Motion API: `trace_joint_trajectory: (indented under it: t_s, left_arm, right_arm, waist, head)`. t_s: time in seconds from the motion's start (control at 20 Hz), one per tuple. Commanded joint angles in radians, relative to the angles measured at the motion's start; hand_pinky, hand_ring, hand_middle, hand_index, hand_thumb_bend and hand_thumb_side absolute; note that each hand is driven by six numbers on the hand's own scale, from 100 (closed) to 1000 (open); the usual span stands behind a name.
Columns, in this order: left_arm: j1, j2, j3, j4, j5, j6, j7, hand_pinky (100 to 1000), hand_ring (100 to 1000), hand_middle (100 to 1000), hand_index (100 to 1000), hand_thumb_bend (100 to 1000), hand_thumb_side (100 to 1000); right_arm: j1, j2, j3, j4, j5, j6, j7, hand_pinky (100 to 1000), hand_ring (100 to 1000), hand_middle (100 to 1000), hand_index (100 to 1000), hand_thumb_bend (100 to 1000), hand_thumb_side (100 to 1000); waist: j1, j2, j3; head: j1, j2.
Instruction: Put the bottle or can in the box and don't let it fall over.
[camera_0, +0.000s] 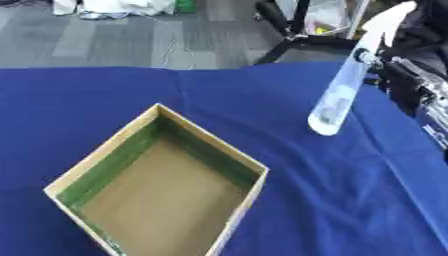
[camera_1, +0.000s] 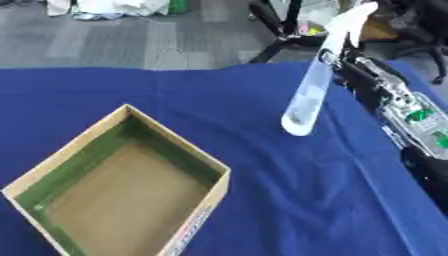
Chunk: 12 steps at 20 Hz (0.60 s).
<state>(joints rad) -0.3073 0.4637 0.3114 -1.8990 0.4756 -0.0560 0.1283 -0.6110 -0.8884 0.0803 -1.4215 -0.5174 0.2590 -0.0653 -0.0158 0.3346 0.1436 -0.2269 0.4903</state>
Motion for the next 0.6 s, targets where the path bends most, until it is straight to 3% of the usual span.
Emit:
trace_joint_trajectory:
  t_s: [0.05, 0.6]
  left_arm:
    - [-0.01, 0.014, 0.005, -0.016, -0.001, 0.0, -0.003, 938, 1000, 1000, 730, 499, 598]
    - [-0.014, 0.012, 0.004, -0.02, 0.0, 0.004, -0.003, 939, 1000, 1000, 731, 496, 599]
  right_arm:
    - [-0.006, -0.053, -0.019, -0.022, -0.02, -0.003, 0.004, 998, 1000, 1000, 1000, 100, 623]
    - [-0.045, -0.036, -0.005, -0.013, -0.02, 0.003, 0.004, 998, 1000, 1000, 991, 100, 594]
  waist:
    - [-0.001, -0.016, 0.002]
    - [-0.007, -0.016, 0.011]
  head:
    - [0.002, -0.012]
    - [-0.016, -0.022]
